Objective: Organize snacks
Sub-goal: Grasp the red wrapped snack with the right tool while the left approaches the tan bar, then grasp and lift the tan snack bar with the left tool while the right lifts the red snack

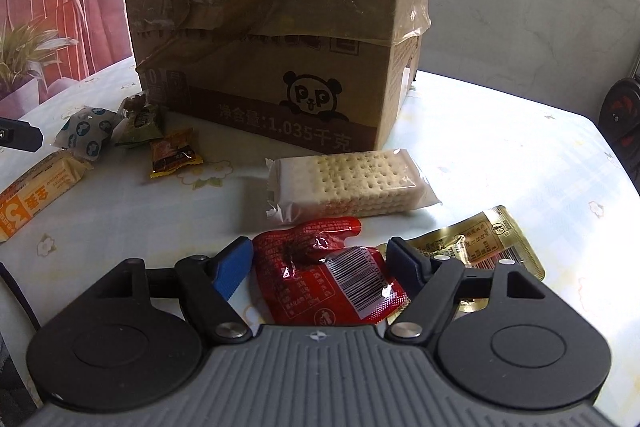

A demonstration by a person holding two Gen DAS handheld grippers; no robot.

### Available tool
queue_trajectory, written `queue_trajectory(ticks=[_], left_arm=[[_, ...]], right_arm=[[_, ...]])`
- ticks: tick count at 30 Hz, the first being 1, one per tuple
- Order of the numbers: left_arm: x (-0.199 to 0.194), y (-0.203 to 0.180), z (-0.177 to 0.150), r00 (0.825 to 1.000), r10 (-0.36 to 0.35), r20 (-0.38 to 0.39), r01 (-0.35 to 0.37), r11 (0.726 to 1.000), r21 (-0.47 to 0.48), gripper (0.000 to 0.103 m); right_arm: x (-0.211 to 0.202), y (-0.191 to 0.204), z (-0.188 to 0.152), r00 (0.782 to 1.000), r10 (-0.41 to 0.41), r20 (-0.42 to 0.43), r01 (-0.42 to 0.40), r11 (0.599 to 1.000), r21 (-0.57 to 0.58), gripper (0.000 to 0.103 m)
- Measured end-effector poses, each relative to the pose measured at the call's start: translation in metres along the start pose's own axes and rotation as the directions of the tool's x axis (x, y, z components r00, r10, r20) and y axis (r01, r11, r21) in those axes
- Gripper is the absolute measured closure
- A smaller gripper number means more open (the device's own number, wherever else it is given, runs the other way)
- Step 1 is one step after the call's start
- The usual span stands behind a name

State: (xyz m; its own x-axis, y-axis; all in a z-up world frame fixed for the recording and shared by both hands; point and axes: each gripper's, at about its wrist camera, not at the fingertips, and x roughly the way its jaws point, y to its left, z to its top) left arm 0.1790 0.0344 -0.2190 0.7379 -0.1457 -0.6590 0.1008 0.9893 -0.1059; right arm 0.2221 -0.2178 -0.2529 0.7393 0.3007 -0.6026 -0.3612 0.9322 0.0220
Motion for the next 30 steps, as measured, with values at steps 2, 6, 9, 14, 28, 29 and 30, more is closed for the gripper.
queue_trajectory(ticks=[2, 6, 9, 14, 28, 29, 30], left_arm=[[0.001, 0.000, 0.000, 1.000, 0.002, -0.002, -0.002, 1.000, -0.003, 0.029], [0.001, 0.000, 0.000, 1.000, 0.005, -0.002, -0.005, 1.000, -0.007, 0.029], [0.001, 0.000, 0.000, 1.000, 0.006, -0.003, -0.006, 1.000, -0.007, 0.029], [0.001, 0.000, -0.001, 1.000, 0.005, -0.006, -0.005, 1.000, -0.007, 0.029], [0.006, -0.002, -0.004, 0.999, -0.004, -0.032, 0.004, 1.000, 0.000, 0.029], [0.008, -0.003, -0.004, 0.999, -0.002, -0.042, 0.002, 1.000, 0.003, 0.029], [0.009, -0.003, -0.005, 0.999, 0.000, -0.051, 0.000, 1.000, 0.005, 0.029]], right_arm=[[0.000, 0.000, 0.000, 1.000, 0.002, -0.001, -0.002, 1.000, 0.002, 0.024], [0.000, -0.001, 0.000, 1.000, 0.005, 0.001, -0.005, 1.000, 0.000, 0.025], [-0.003, 0.002, -0.002, 0.999, 0.030, 0.016, -0.030, 0.999, -0.020, 0.038], [-0.006, 0.008, -0.004, 0.998, 0.045, 0.032, -0.043, 0.998, -0.054, 0.050], [-0.021, 0.002, -0.008, 0.989, 0.089, 0.117, -0.086, 0.996, -0.032, 0.055], [-0.021, 0.002, -0.008, 0.989, 0.089, 0.117, -0.086, 0.996, -0.028, 0.055], [-0.021, 0.002, -0.008, 0.989, 0.088, 0.116, -0.085, 0.996, -0.027, 0.055]])
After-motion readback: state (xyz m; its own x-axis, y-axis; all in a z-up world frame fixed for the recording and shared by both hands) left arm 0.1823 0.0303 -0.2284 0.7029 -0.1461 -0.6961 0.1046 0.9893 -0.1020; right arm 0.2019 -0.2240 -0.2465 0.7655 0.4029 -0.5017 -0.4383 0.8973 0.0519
